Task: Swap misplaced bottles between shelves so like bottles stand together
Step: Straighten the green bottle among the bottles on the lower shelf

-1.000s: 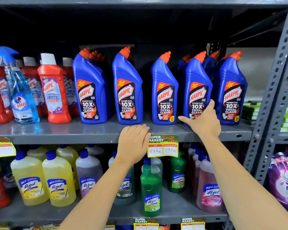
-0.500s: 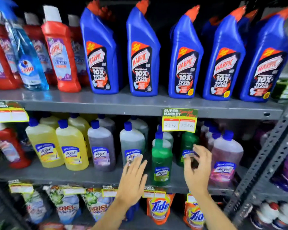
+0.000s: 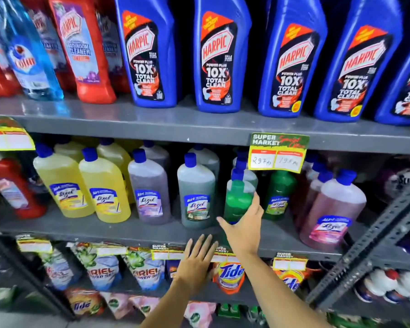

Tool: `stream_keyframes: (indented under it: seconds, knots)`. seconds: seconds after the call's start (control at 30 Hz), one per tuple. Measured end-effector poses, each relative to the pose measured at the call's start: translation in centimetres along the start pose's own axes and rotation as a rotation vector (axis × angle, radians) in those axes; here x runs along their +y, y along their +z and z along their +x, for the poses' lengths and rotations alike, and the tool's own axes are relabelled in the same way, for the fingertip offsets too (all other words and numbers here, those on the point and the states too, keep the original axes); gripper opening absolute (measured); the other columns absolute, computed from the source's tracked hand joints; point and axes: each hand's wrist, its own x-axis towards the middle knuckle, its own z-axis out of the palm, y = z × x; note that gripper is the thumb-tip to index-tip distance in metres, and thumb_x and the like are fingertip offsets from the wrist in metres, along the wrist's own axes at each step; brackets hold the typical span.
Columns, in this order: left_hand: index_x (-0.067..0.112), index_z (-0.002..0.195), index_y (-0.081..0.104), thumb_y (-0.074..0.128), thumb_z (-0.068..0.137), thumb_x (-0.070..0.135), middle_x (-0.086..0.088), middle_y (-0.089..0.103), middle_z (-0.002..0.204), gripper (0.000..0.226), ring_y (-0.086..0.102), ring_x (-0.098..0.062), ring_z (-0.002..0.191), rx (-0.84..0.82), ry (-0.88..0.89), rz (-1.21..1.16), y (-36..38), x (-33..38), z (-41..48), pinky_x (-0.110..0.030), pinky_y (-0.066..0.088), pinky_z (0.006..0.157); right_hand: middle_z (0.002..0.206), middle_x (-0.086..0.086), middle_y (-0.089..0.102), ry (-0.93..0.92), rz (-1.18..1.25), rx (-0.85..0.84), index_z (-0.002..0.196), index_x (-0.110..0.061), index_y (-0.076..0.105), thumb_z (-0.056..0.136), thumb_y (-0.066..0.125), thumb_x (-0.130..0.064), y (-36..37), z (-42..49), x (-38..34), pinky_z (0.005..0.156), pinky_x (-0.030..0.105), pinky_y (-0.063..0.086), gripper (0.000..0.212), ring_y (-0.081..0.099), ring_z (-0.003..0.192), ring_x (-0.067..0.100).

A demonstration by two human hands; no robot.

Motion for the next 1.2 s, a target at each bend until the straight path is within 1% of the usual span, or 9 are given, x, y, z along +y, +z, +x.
stream_keyframes:
  seconds: [0.1, 0.2, 0.37, 0.6, 0.67, 0.8, 0.93, 1.07, 1.2]
  knots:
    - [0.018, 0.144, 0.04, 0.041, 0.092, 0.054, -0.006, 0.037, 0.151, 0.064, 0.03, -0.026, 0.141, 0.14, 0.005, -0.004, 0.7, -0.4, -0.1, -0.048, -0.011, 0.112, 0.127, 0.004, 0.045, 0.026, -0.043, 0.021, 0.148, -0.033, 0.015, 0.066, 0.085, -0.035, 0.1, -0.2, 0.5, 0.073, 0.047, 0.054, 0.108, 0.058, 0.109, 0.032]
    - [0.019, 0.135, 0.054, 0.064, 0.081, 0.057, -0.004, 0.054, 0.14, 0.066, 0.052, -0.024, 0.127, 0.147, 0.025, -0.031, 1.0, -0.3, 0.2, -0.045, 0.009, 0.11, 0.126, 0.002, 0.046, 0.03, -0.063, 0.025, 0.146, -0.035, 0.014, 0.066, 0.084, -0.037, -0.3, -0.1, 1.1, 0.071, 0.047, 0.053, 0.106, 0.058, 0.108, 0.031]
    - [0.017, 0.143, 0.043, 0.061, 0.088, 0.048, -0.006, 0.042, 0.149, 0.065, 0.041, -0.027, 0.135, 0.191, 0.002, -0.125, 1.6, -0.3, -0.1, -0.05, 0.028, 0.112, 0.128, 0.006, 0.046, 0.065, -0.089, 0.081, 0.145, -0.034, 0.014, 0.062, 0.086, -0.039, -2.5, 1.2, 2.8, 0.073, 0.049, 0.051, 0.109, 0.059, 0.106, 0.037]
    - [0.019, 0.153, 0.013, 0.04, 0.099, 0.047, -0.004, 0.007, 0.16, 0.066, 0.004, -0.028, 0.147, 0.209, 0.043, -0.161, 1.1, -0.3, 0.1, -0.043, -0.018, 0.114, 0.128, 0.011, 0.047, 0.101, -0.119, 0.138, 0.145, -0.034, 0.015, 0.061, 0.087, -0.038, -6.1, 4.0, 6.1, 0.074, 0.05, 0.052, 0.111, 0.061, 0.101, 0.041]
    - [0.021, 0.153, 0.004, 0.033, 0.1, 0.048, -0.002, -0.005, 0.16, 0.066, -0.007, -0.025, 0.147, 0.175, 0.041, -0.18, 1.3, -0.3, 0.1, -0.043, -0.019, 0.114, 0.13, 0.01, 0.047, 0.079, -0.12, 0.144, 0.146, -0.035, 0.013, 0.061, 0.088, -0.041, -6.6, 4.3, 6.6, 0.075, 0.049, 0.05, 0.113, 0.06, 0.104, 0.041]
    - [0.021, 0.153, 0.002, 0.03, 0.101, 0.049, -0.001, -0.008, 0.159, 0.066, -0.009, -0.024, 0.147, 0.157, 0.029, -0.181, 1.3, -0.2, 0.1, -0.042, -0.017, 0.114, 0.149, 0.008, 0.037, 0.145, -0.031, 0.188, 0.151, -0.036, 0.003, 0.056, 0.09, -0.046, -6.2, 3.6, 7.2, 0.088, 0.052, 0.049, 0.13, 0.052, 0.125, 0.037]
    - [0.02, 0.153, 0.007, 0.034, 0.101, 0.046, -0.002, -0.001, 0.16, 0.064, -0.006, -0.025, 0.147, 0.162, 0.028, -0.188, 1.5, -0.3, 0.2, -0.048, -0.013, 0.114, 0.152, 0.015, 0.035, 0.276, 0.017, 0.151, 0.153, -0.027, 0.002, 0.054, 0.092, -0.045, -5.6, 2.8, 8.3, 0.095, 0.052, 0.045, 0.136, 0.048, 0.13, 0.038]
    - [0.022, 0.153, 0.004, 0.032, 0.101, 0.046, 0.0, -0.005, 0.16, 0.064, -0.007, -0.024, 0.147, 0.145, 0.02, -0.177, 1.5, -0.3, 0.3, -0.051, -0.015, 0.112, 0.129, 0.01, 0.057, 0.284, 0.013, 0.13, 0.143, -0.018, 0.026, 0.056, 0.092, -0.04, -5.2, 2.9, 9.0, 0.088, 0.048, 0.05, 0.111, 0.06, 0.113, 0.035]
    - [0.022, 0.153, 0.001, 0.031, 0.101, 0.047, 0.001, -0.008, 0.16, 0.065, -0.009, -0.022, 0.147, 0.146, 0.005, -0.177, 2.0, -0.3, 0.4, -0.048, -0.017, 0.113, 0.117, 0.006, 0.06, 0.253, 0.019, 0.119, 0.127, -0.018, 0.039, 0.057, 0.091, -0.037, -5.3, 3.6, 9.2, 0.083, 0.044, 0.053, 0.09, 0.063, 0.101, 0.03]
